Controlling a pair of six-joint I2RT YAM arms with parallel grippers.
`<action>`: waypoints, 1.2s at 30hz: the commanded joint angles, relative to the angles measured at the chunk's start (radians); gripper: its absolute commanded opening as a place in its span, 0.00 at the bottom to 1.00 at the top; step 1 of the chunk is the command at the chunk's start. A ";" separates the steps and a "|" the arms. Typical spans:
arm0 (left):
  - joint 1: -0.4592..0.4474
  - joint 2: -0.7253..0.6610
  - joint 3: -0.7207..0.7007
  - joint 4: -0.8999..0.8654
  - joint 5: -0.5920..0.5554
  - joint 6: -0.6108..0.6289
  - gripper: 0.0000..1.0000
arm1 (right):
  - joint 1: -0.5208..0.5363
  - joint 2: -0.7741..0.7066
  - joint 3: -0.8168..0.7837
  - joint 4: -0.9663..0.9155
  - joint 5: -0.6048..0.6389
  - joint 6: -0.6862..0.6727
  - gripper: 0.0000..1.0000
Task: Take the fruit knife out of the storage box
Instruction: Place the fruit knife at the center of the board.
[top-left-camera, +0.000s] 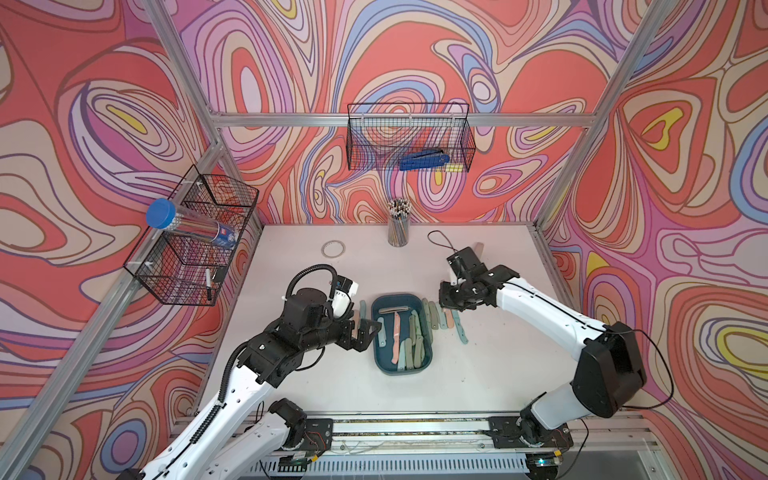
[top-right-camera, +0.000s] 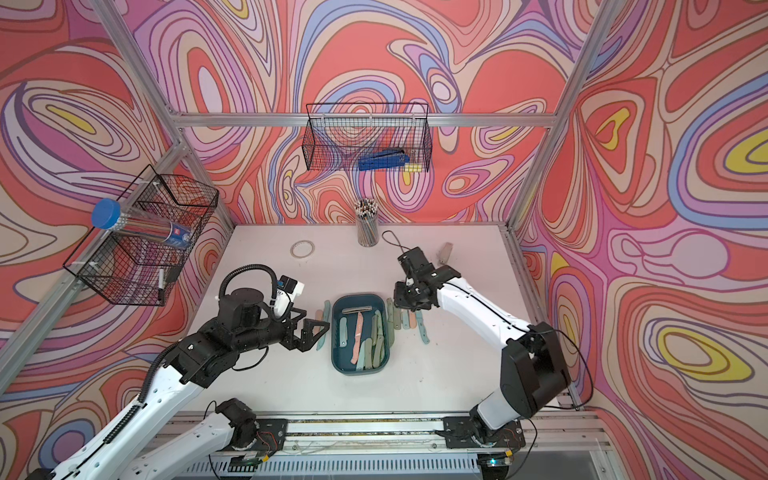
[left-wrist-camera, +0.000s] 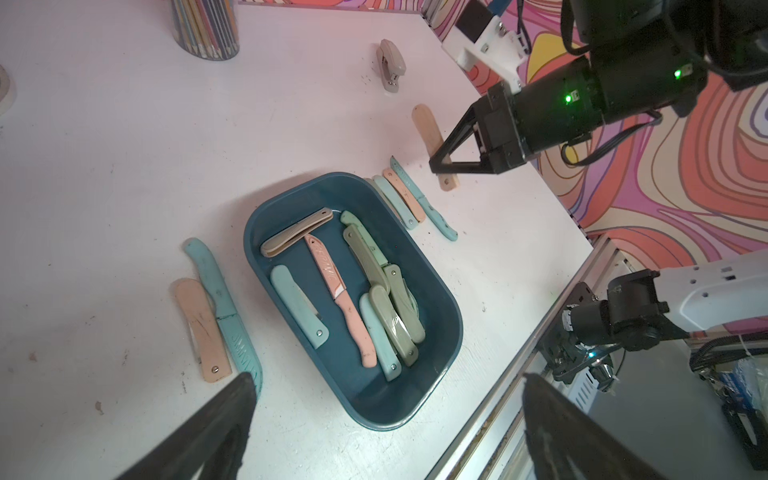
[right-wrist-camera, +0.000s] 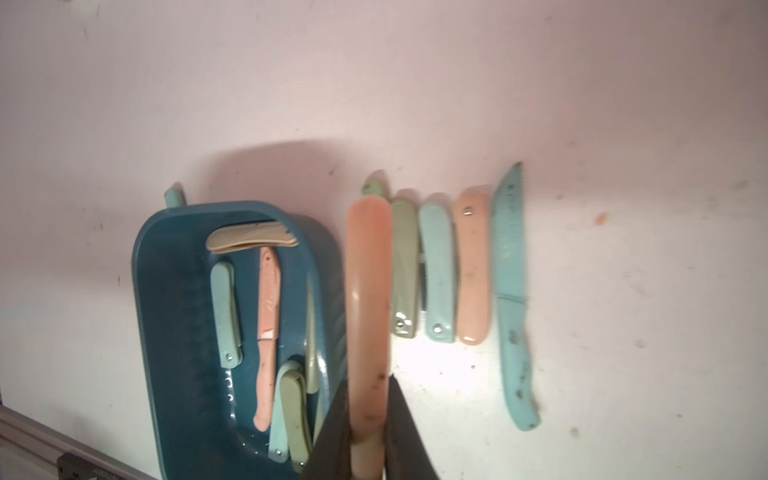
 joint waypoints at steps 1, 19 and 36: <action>-0.003 0.010 0.011 0.021 0.054 0.005 1.00 | -0.110 -0.036 -0.069 0.010 -0.063 -0.076 0.15; -0.006 0.020 0.018 0.008 0.032 0.008 1.00 | -0.272 0.237 -0.118 0.066 -0.143 -0.221 0.20; -0.006 0.013 0.017 0.006 0.017 0.009 1.00 | -0.272 0.303 -0.110 0.108 -0.179 -0.212 0.20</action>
